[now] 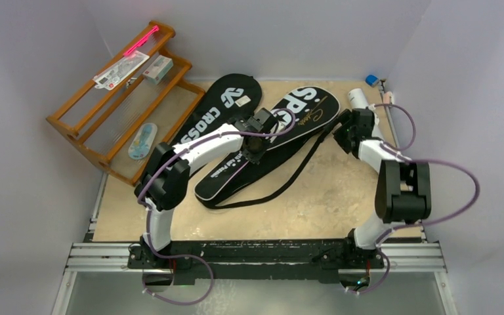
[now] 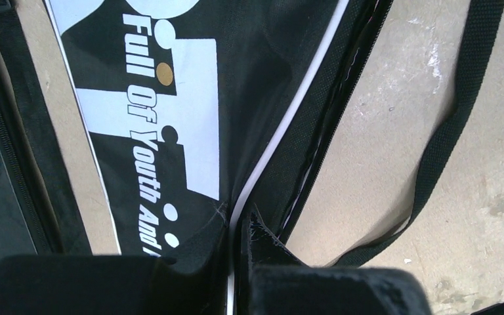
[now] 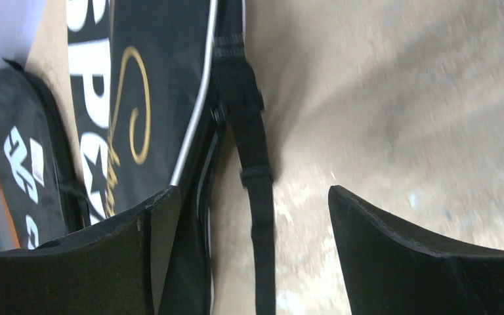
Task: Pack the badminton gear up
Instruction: Place the racket in the racket bag.
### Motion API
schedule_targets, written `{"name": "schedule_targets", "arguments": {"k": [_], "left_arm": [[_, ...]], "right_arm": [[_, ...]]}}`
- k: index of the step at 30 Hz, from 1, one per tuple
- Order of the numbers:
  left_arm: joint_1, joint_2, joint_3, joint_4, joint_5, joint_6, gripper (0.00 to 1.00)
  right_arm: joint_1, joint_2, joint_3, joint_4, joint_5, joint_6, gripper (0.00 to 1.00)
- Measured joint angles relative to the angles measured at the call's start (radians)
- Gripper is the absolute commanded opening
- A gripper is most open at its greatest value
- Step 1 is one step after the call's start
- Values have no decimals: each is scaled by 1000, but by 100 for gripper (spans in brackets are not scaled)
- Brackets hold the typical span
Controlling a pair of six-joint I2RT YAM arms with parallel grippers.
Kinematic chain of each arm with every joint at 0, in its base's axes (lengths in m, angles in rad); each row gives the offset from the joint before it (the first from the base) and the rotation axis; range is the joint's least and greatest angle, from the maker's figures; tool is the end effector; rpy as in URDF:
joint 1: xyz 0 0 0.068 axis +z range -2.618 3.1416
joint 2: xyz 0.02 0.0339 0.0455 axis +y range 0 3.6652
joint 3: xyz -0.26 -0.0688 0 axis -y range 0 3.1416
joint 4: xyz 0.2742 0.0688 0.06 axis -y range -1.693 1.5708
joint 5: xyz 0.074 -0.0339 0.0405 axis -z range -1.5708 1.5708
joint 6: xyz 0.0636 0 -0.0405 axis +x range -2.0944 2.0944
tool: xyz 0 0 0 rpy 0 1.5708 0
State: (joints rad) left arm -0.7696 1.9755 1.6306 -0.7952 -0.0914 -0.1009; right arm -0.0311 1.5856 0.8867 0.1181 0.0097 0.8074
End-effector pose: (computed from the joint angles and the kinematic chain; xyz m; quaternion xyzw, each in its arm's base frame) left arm 0.3330 -0.3146 0.1915 0.3110 0.9250 -0.0495 0.2124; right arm 0.3872 -0.0127 0.1675 0.3603 0.8028 0.1758 0.4413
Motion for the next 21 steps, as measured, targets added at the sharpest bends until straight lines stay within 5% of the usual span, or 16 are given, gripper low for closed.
{"name": "schedule_targets", "arguments": {"k": [8,12,16,21], "left_arm": [[1,9,0,-6,-16,16,0],[1,9,0,-6,-24,18,0],[1,9,0,-6,-37,21,0],[4,10,0,-14,-43,34,7]], "right_arm": [[-45,265,176,146,-33,2,74],[-59,368,246,211,-99,12,51],[-61,413,263,257,-139,20,18],[-61,366,249,268,-159,18,4]]}}
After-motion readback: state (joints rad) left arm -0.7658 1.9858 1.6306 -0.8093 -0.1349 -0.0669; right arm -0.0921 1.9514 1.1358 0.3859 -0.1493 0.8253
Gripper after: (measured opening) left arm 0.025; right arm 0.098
